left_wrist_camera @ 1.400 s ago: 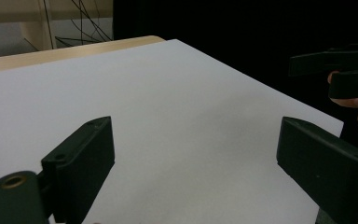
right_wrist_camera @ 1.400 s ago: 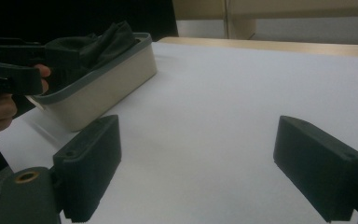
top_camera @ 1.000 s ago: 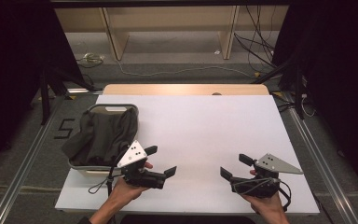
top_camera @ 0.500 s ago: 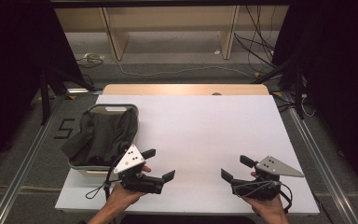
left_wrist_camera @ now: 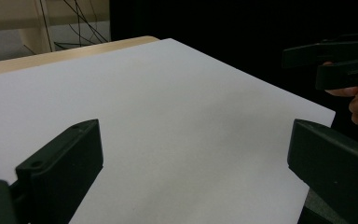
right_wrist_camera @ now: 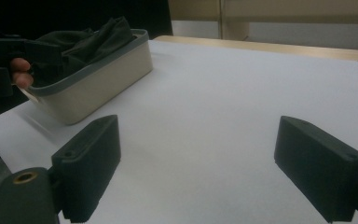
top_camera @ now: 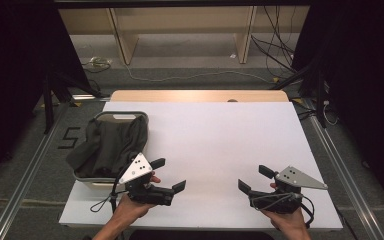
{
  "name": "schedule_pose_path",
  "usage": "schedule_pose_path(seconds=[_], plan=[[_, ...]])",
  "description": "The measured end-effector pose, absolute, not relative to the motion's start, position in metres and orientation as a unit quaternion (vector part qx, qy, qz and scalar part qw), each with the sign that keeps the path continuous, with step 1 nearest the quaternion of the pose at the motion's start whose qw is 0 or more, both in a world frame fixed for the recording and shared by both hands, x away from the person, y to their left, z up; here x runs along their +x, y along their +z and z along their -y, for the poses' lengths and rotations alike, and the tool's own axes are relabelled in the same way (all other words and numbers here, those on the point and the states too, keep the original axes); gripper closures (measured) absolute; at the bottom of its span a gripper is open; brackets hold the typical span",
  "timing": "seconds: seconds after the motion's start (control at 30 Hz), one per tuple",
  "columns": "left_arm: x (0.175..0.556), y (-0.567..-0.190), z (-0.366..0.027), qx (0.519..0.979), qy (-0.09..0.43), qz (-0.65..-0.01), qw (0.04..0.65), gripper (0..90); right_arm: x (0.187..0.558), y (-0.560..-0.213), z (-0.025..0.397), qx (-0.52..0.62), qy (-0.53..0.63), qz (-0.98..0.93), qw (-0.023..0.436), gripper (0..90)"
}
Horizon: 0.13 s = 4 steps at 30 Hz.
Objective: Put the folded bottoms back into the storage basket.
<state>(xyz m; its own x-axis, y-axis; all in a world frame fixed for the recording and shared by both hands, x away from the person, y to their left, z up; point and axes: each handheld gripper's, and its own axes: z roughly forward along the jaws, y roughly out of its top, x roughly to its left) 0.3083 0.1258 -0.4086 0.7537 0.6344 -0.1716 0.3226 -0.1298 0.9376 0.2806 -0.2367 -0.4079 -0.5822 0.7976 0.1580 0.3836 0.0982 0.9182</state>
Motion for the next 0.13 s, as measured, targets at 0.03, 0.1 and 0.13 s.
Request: schedule_pose_path(seconds=[0.03,0.1,0.13], plan=[[0.3085,-0.4087,-0.1259,0.740,0.135,-0.324,0.574,2.8,0.2806,-0.4078,0.2367,0.413,0.529,-0.715,0.196,15.3],[0.3089,-0.4090,-0.1259,0.739,0.135,-0.325,0.574,2.8,0.2810,-0.4079,0.2372,0.412,0.530,-0.714,0.197,15.3],[0.3091,-0.4090,-0.1258,0.739,0.135,-0.325,0.574,2.7,0.2811,-0.4078,0.2375,0.413,0.530,-0.714,0.196,15.4]])
